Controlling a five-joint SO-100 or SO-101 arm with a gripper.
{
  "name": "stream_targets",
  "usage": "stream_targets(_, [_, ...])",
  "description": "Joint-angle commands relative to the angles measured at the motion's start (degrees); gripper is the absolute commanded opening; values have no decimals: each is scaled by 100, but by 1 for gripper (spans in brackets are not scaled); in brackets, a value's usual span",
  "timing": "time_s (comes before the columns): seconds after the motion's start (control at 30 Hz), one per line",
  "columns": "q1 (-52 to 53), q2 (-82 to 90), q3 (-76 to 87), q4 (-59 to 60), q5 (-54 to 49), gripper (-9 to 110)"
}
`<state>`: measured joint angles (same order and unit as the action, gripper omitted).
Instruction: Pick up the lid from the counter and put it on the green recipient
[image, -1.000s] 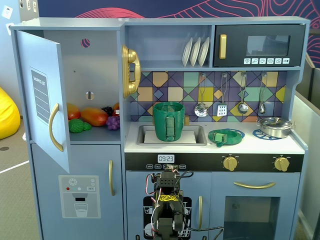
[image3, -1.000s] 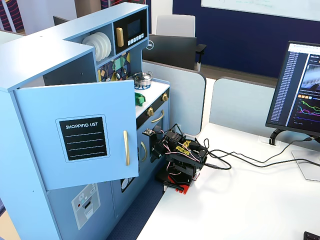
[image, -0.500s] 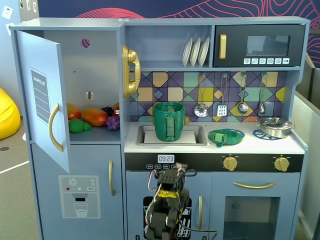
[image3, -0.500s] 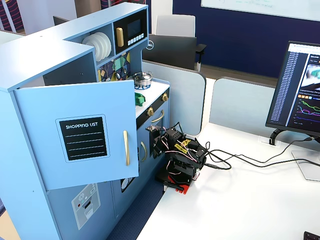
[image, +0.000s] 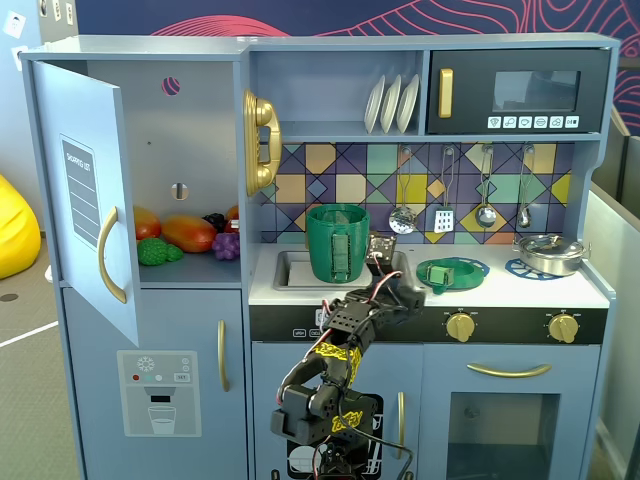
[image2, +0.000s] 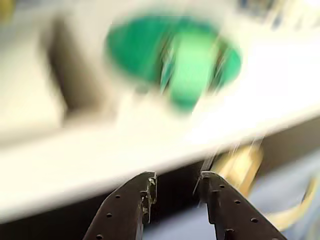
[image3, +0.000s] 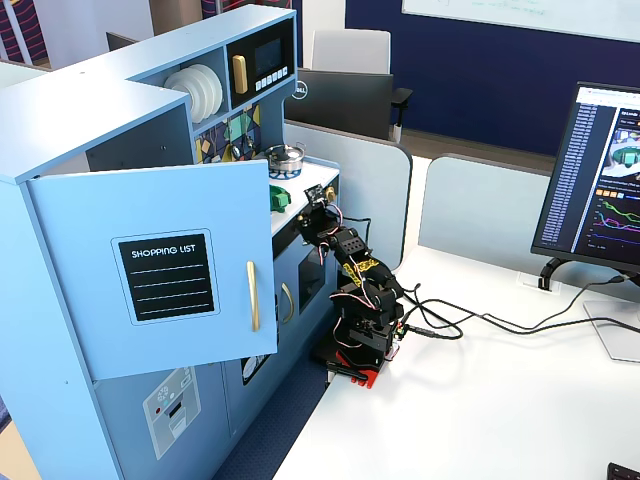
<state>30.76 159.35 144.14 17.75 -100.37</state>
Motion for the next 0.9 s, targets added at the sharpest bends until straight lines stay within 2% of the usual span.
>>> stream_targets(0.0, [299,-149,105,-1283,-26,11])
stream_targets(0.23, [562,-633,466,-2602,369,38])
stream_targets(0.33, [615,-844,431,-2848,554,45])
stream_targets(0.87, [589,-2602,-940,-2971,782,44])
